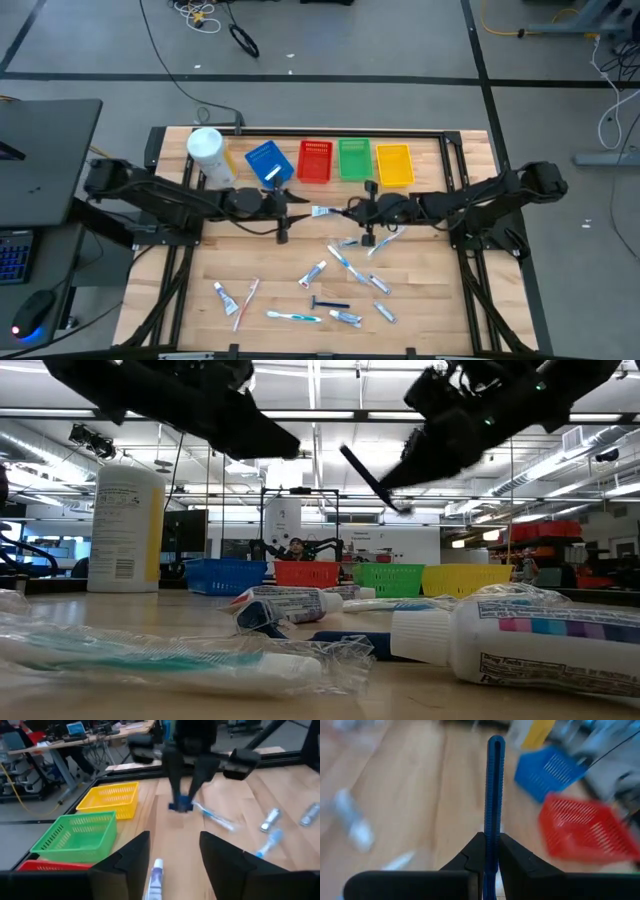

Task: Pick & Place Travel size toiletries
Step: Put the blue razor into the red basket, then put the white toothpaste into the green basket

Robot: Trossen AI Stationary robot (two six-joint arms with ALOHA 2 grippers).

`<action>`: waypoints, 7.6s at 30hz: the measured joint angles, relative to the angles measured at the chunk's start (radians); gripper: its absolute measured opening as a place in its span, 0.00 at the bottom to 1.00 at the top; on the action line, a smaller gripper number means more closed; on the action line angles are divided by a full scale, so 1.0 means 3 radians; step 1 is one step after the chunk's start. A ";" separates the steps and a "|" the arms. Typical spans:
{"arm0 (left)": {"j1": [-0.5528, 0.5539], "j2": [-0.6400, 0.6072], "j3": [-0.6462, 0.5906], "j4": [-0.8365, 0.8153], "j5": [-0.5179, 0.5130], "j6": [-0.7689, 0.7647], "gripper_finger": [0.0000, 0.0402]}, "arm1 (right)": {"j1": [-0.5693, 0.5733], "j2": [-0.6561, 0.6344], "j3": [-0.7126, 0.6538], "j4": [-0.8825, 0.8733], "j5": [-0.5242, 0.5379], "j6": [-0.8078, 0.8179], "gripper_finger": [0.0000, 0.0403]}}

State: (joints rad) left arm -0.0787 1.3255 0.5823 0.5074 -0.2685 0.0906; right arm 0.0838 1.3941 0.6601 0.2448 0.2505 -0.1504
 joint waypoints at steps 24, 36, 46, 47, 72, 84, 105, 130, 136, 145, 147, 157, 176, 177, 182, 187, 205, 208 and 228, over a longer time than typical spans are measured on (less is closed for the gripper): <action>0.0159 0.0666 0.0338 0.0864 0.0078 0.0150 0.43 | -0.0191 0.0436 0.0005 0.1491 -0.0347 -0.0002 0.11; 0.0156 0.0666 0.0338 0.0898 0.0017 0.0142 0.17 | -0.0192 0.0437 0.0005 0.1454 -0.0308 -0.0008 0.11; 0.0157 0.0666 0.0338 0.0877 0.0095 0.0099 0.13 | -0.0193 0.0437 0.0005 0.1444 -0.0299 -0.0050 0.16; 0.0157 0.0665 0.0338 0.0860 0.0078 0.0102 0.13 | -0.0193 0.0437 0.0005 0.1443 -0.0296 -0.0046 0.18; 0.0970 0.0902 0.0354 0.0573 -0.0506 -0.0147 0.11 | -0.0409 0.0029 0.0003 0.0803 0.0404 -0.0304 0.40; 0.1427 0.1765 0.0888 0.0697 -0.0541 -0.0018 0.12 | -0.0463 0.0032 0.0003 0.0677 0.0405 -0.0341 0.40; 0.1553 0.2029 0.1086 0.0459 -0.0368 -0.0365 0.21 | -0.0500 0.0032 0.0003 0.0540 0.0384 -0.0313 0.40; 0.1285 0.1327 0.1085 -0.0515 -0.0370 -0.0368 0.43 | -0.0500 0.0032 0.0003 0.0540 0.0377 -0.0250 0.40; 0.1076 0.0929 0.1083 -0.1118 -0.0343 -0.0375 0.42 | -0.0500 0.0032 0.0003 0.0498 0.0323 -0.0248 0.40; 0.0680 0.0290 0.1085 -0.1891 -0.0349 -0.0461 0.37 | -0.0499 0.0033 0.0003 0.0463 -0.0258 -0.0175 0.40; 0.0623 0.0157 0.1085 -0.2090 -0.0354 -0.0464 0.36 | -0.0499 0.0033 0.0003 0.0450 -0.0323 -0.0147 0.40; 0.0451 -0.0314 0.0762 -0.2529 -0.0127 -0.0138 0.32 | -0.0535 0.0038 0.0003 0.0125 -0.0747 0.0154 0.46; 0.0476 -0.0374 0.0006 -0.1245 0.0171 0.0060 0.32 | -0.0585 0.0795 0.0004 0.0059 -0.0869 0.0312 0.54; 0.0481 -0.0374 0.0005 -0.1243 0.0193 0.0065 0.32 | -0.0588 0.0833 0.0003 0.0061 -0.0868 0.0310 0.54; 0.0506 -0.0374 0.0006 -0.1257 0.0212 0.0000 0.32 | -0.0588 0.1046 0.0003 0.0127 -0.0732 0.0326 0.54; 0.0506 -0.0374 0.0005 -0.1264 0.0213 0.0034 0.32 | -0.0602 0.1193 0.0004 0.0301 -0.0559 0.0269 0.54; 0.0506 -0.0374 0.0006 -0.1286 0.0271 0.0074 0.32 | -0.0776 0.1357 0.0004 0.0594 -0.0835 0.0142 0.53; 0.0506 -0.0373 0.0006 -0.1288 0.0271 0.0066 0.32 | -0.0783 0.1357 0.0004 0.0598 -0.0841 0.0056 0.50; 0.0506 -0.0373 0.0008 -0.1295 0.0264 0.0061 0.32 | -0.0818 0.1357 0.0004 0.0597 -0.1110 -0.0011 0.16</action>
State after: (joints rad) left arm 0.0731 1.2137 0.5846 0.1188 -0.1894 0.1089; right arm -0.1616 1.8011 0.6613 0.4240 -0.0826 -0.1537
